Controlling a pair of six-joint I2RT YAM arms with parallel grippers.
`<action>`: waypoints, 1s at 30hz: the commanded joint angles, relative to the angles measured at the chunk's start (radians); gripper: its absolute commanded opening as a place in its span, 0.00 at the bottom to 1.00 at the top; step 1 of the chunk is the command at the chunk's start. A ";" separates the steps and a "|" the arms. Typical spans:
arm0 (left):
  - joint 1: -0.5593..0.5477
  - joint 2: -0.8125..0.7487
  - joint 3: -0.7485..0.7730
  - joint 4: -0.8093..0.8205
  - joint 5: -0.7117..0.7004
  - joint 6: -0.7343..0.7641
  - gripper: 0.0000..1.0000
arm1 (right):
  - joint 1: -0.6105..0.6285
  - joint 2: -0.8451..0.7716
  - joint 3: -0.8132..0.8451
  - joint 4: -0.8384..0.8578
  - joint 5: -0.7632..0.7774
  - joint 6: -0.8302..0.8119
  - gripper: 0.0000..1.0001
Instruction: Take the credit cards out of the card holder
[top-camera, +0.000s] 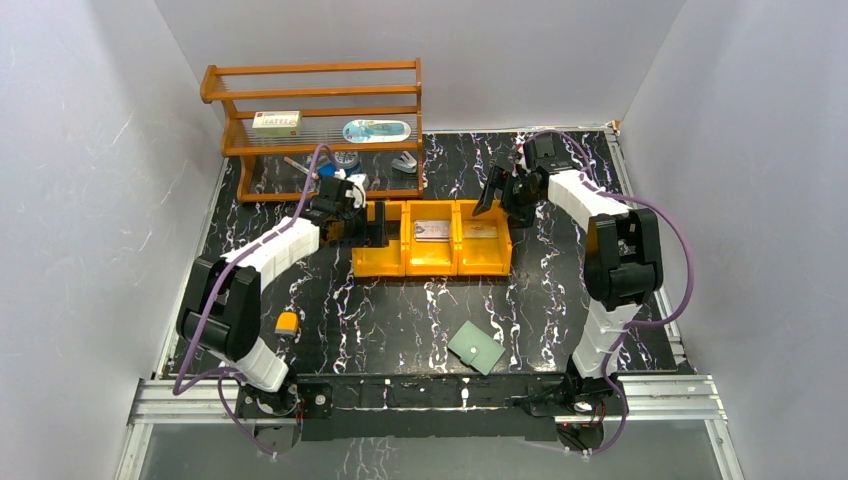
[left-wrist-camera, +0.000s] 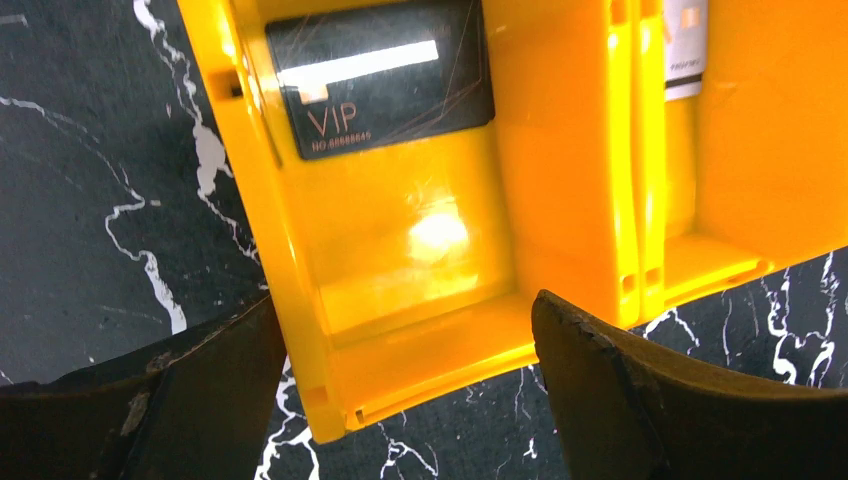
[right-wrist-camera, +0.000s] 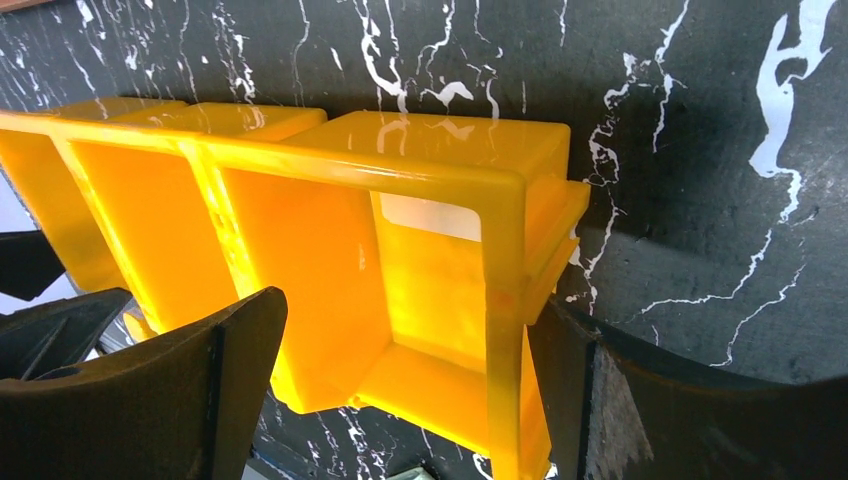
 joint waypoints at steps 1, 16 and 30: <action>0.007 0.022 0.074 -0.016 0.013 0.004 0.87 | 0.005 0.012 0.074 -0.005 -0.029 -0.002 0.98; 0.033 0.073 0.123 0.039 0.086 0.009 0.88 | 0.003 0.023 0.075 -0.003 -0.050 0.039 0.98; 0.042 -0.013 0.097 -0.017 -0.073 -0.007 0.96 | -0.025 -0.080 0.110 -0.055 0.043 0.009 0.98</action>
